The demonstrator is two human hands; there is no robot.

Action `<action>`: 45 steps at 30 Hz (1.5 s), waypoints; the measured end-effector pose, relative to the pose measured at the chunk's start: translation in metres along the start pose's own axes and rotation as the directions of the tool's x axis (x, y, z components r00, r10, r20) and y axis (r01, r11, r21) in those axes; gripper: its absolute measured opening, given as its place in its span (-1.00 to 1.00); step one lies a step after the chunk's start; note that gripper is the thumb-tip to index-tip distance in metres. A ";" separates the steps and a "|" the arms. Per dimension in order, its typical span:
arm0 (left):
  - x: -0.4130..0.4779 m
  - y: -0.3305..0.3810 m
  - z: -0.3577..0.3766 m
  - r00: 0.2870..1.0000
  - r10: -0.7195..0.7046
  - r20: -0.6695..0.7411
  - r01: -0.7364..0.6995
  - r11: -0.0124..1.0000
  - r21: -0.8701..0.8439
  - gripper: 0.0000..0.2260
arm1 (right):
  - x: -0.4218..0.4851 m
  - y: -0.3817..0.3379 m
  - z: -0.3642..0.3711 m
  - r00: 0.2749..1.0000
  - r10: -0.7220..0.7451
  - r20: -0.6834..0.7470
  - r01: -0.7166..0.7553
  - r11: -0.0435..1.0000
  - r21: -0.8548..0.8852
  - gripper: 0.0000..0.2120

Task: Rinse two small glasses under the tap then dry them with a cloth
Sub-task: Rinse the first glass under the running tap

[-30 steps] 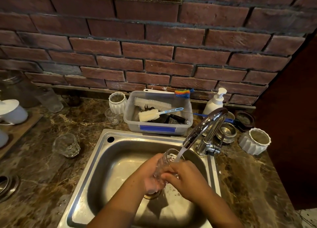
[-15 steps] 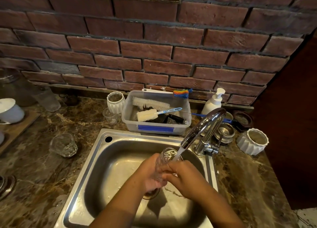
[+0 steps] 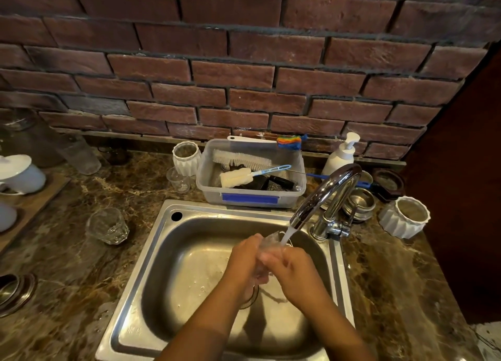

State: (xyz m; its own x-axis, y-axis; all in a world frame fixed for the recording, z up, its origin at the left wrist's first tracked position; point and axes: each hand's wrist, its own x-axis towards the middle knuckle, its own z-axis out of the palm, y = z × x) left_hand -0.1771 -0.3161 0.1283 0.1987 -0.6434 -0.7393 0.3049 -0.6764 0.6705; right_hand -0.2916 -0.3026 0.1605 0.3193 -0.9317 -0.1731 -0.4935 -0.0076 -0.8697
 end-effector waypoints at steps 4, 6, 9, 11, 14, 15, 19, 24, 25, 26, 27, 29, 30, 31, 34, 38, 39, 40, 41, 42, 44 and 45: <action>0.002 0.004 -0.019 0.943 -0.147 0.298 0.205 0.963 -0.174 -0.77 | 0.001 0.005 -0.011 0.963 -0.185 0.197 0.252 0.880 -0.404 -0.74; 0.004 0.000 -0.018 0.953 -0.130 0.274 0.187 0.964 -0.190 -0.80 | -0.002 0.001 -0.007 0.966 -0.187 0.181 0.251 0.853 -0.458 -0.77; -0.003 -0.007 -0.001 0.996 0.088 0.005 -0.087 0.991 -0.102 -0.73 | -0.006 -0.010 0.003 0.999 -0.018 -0.047 0.012 0.991 -0.135 -0.78; -0.009 -0.016 0.006 0.926 0.365 -0.097 -0.364 0.931 0.027 -0.75 | -0.003 -0.018 0.007 0.968 0.195 -0.160 -0.165 0.969 0.184 -0.74; -0.010 -0.023 0.002 0.821 0.558 -0.118 -0.541 0.828 0.149 -0.77 | 0.000 -0.025 0.007 0.933 0.339 -0.123 -0.280 0.896 0.346 -0.78; -0.010 -0.022 0.001 0.825 0.553 -0.116 -0.536 0.831 0.152 -0.77 | -0.001 -0.025 0.005 0.948 0.298 -0.116 -0.251 0.918 0.308 -0.78; -0.017 0.004 -0.001 0.994 0.103 0.041 -0.100 0.993 -0.066 -0.76 | -0.003 -0.017 -0.009 0.998 -0.066 0.014 0.067 0.981 -0.184 -0.82; -0.012 0.013 -0.016 0.931 -0.170 0.323 0.240 0.952 -0.191 -0.69 | 0.004 -0.016 -0.017 0.952 -0.196 0.234 0.297 0.777 -0.556 -0.77; -0.012 0.010 -0.012 0.953 -0.134 0.270 0.196 0.957 -0.215 -0.70 | 0.003 -0.017 -0.014 0.966 -0.169 0.197 0.250 0.808 -0.534 -0.79; -0.013 0.006 -0.006 0.981 -0.050 0.186 0.096 0.963 -0.253 -0.72 | 0.003 -0.019 -0.010 0.983 -0.135 0.124 0.178 0.864 -0.471 -0.81; -0.014 0.001 -0.001 0.993 0.084 0.080 -0.062 0.967 -0.248 -0.73 | 0.003 -0.020 -0.004 0.997 -0.078 0.021 0.080 0.932 -0.353 -0.82; -0.012 -0.011 0.007 0.923 0.374 -0.093 -0.379 0.925 -0.040 -0.75 | 0.005 -0.022 0.004 0.978 0.121 -0.168 -0.118 0.993 0.024 -0.77; -0.012 -0.017 0.009 0.869 0.476 -0.137 -0.471 0.880 0.064 -0.76 | 0.006 -0.021 0.007 0.954 0.222 -0.199 -0.188 0.966 0.176 -0.75; -0.012 -0.020 0.009 0.845 0.512 -0.153 -0.497 0.858 0.127 -0.77 | 0.005 -0.021 0.008 0.941 0.278 -0.192 -0.226 0.941 0.252 -0.74; -0.018 -0.012 0.007 0.932 0.357 -0.070 -0.356 0.934 0.017 -0.76 | 0.000 -0.015 0.004 0.985 0.133 -0.112 -0.117 0.984 0.136 -0.72; -0.013 0.010 -0.011 0.957 -0.093 0.276 0.129 0.984 -0.118 -0.76 | -0.001 -0.005 -0.014 0.972 -0.167 0.167 0.224 0.875 -0.429 -0.75; -0.011 0.012 -0.015 0.927 -0.124 0.354 0.185 0.972 -0.143 -0.77 | 0.000 -0.004 -0.018 0.954 -0.205 0.218 0.292 0.803 -0.520 -0.72; -0.010 0.012 -0.016 0.913 -0.125 0.389 0.200 0.967 -0.159 -0.77 | 0.000 -0.004 -0.019 0.947 -0.213 0.239 0.313 0.774 -0.550 -0.71; -0.009 0.011 -0.015 0.917 -0.111 0.383 0.185 0.969 -0.163 -0.78 | -0.001 -0.005 -0.020 0.950 -0.213 0.228 0.305 0.781 -0.544 -0.71; -0.012 0.009 -0.012 0.937 -0.083 0.340 0.152 0.972 -0.181 -0.78 | -0.002 -0.006 -0.018 0.960 -0.200 0.194 0.273 0.814 -0.513 -0.73; -0.018 0.003 -0.002 0.980 0.067 0.187 -0.013 0.961 -0.275 -0.76 | -0.005 -0.011 -0.009 0.990 -0.137 0.043 0.143 0.925 -0.352 -0.78; -0.017 -0.002 0.002 0.980 0.162 0.114 -0.125 0.952 -0.279 -0.74 | -0.004 -0.013 -0.003 0.996 -0.056 -0.066 0.040 0.975 -0.220 -0.78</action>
State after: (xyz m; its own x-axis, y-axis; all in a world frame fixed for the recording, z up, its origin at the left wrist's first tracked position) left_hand -0.1834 -0.3042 0.1394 0.1381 -0.7811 -0.6089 0.5256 -0.4633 0.7135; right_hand -0.2889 -0.2994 0.1734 0.2922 -0.9518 -0.0935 -0.6460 -0.1244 -0.7531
